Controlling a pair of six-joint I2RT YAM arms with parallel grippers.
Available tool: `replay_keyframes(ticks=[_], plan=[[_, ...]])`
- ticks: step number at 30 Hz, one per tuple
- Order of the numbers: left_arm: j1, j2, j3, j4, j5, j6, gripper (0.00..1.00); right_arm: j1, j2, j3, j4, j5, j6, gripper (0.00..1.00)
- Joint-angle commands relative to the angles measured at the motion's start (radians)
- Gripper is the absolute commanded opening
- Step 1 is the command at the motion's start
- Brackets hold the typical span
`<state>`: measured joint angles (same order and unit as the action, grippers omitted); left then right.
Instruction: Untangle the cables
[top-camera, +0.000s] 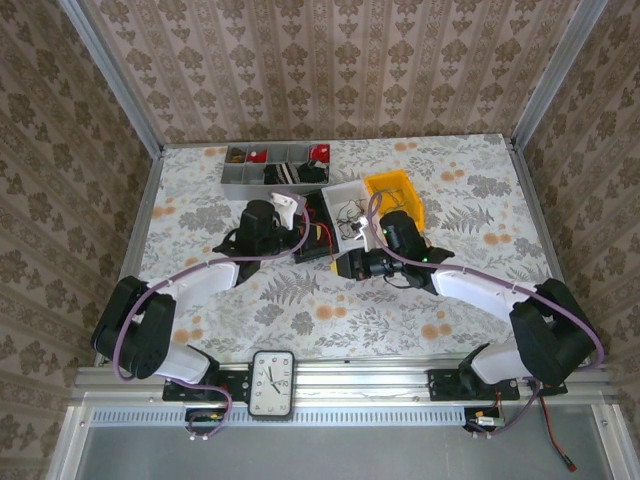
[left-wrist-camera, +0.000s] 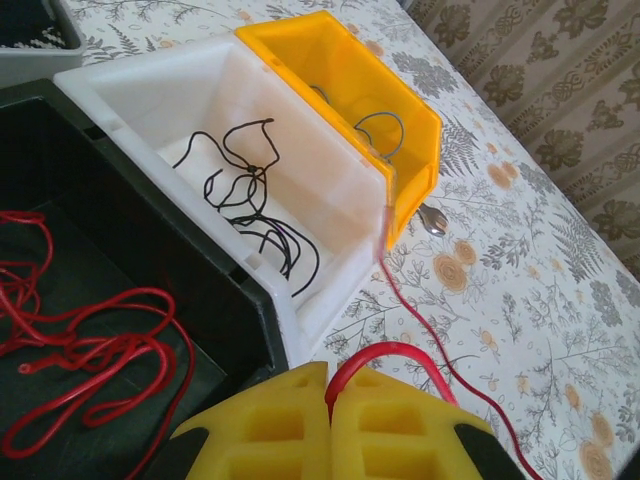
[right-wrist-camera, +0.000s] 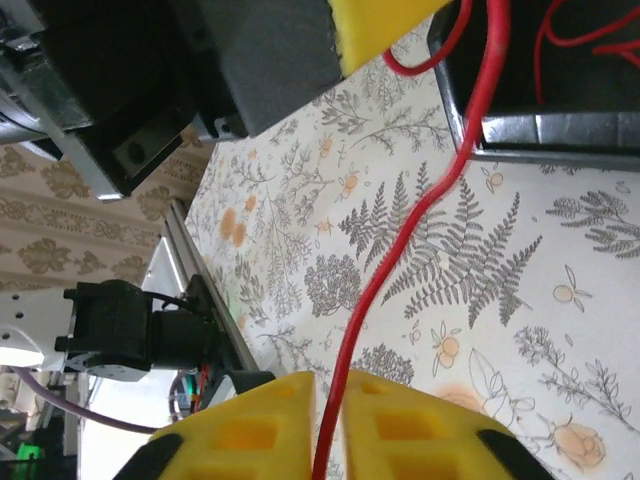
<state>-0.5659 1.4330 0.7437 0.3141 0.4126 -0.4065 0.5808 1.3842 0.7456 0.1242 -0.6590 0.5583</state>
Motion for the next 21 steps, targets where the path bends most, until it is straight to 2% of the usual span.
replay_keyframes(ticks=[1, 7, 12, 18, 21], plan=[[0.018, -0.034, -0.001, -0.012, -0.023, 0.024, 0.0, 0.001, -0.04, -0.009, -0.016, 0.026, -0.018, 0.04], [-0.016, -0.025, 0.018, -0.088, -0.003, 0.096, 0.0, -0.062, -0.039, -0.027, 0.282, 0.039, 0.164, 0.01], [-0.076, -0.01, 0.025, -0.111, 0.035, 0.133, 0.0, -0.099, 0.075, 0.019, 0.558, 0.125, 0.349, 0.01], [-0.104, -0.028, -0.002, -0.026, 0.139, 0.119, 0.0, -0.102, 0.183, 0.077, 0.632, 0.361, 0.458, 0.01], [-0.107, -0.036, 0.008, -0.014, 0.183, 0.1, 0.0, -0.102, 0.197, 0.124, 0.578, 0.416, 0.458, 0.01]])
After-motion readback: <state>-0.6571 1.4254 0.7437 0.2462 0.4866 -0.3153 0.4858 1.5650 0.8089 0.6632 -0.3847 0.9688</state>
